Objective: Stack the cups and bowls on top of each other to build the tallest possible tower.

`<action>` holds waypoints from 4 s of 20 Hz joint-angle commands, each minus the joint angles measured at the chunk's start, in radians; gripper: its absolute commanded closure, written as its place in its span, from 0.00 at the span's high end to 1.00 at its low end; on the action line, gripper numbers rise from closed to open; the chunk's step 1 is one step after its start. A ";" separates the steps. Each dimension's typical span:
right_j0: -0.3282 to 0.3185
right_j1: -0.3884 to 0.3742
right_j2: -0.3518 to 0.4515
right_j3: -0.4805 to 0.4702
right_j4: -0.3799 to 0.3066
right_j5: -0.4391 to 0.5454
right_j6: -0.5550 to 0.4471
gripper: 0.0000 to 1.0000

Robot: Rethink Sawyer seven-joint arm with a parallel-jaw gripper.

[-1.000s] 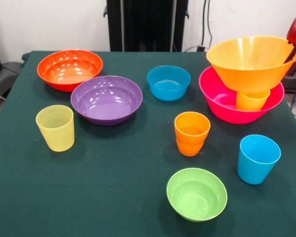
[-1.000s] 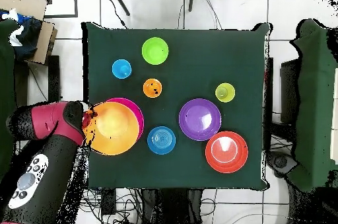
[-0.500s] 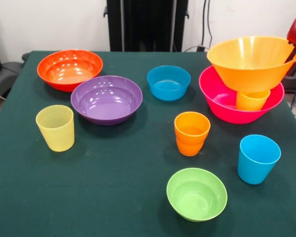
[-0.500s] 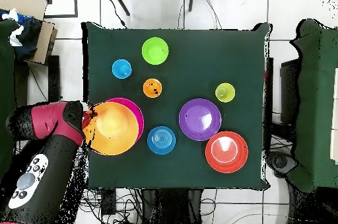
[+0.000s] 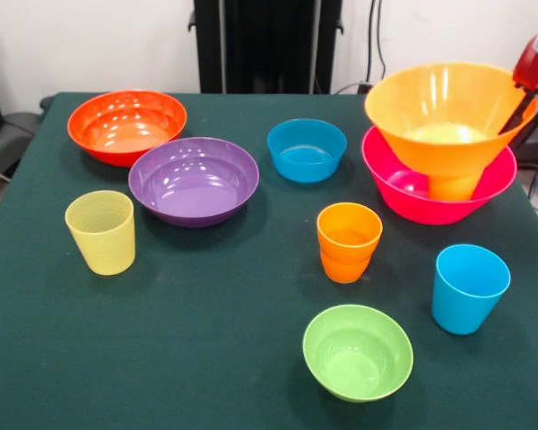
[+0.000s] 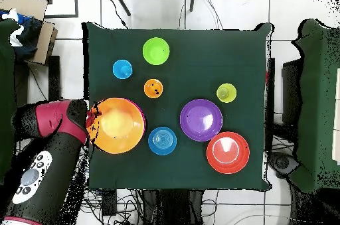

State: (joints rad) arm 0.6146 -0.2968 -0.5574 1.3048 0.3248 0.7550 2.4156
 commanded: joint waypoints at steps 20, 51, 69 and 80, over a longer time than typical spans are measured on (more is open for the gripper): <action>-0.035 0.127 0.013 -0.114 0.005 -0.006 0.182 0.00; -0.073 0.123 0.028 -0.086 -0.023 -0.077 0.114 0.00; -0.078 0.113 0.035 -0.071 -0.026 -0.077 0.106 0.00; -0.077 0.115 0.032 -0.075 -0.024 -0.068 0.110 0.00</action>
State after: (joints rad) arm 0.5750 -0.2125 -0.6249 1.2270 0.3254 0.7508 2.4156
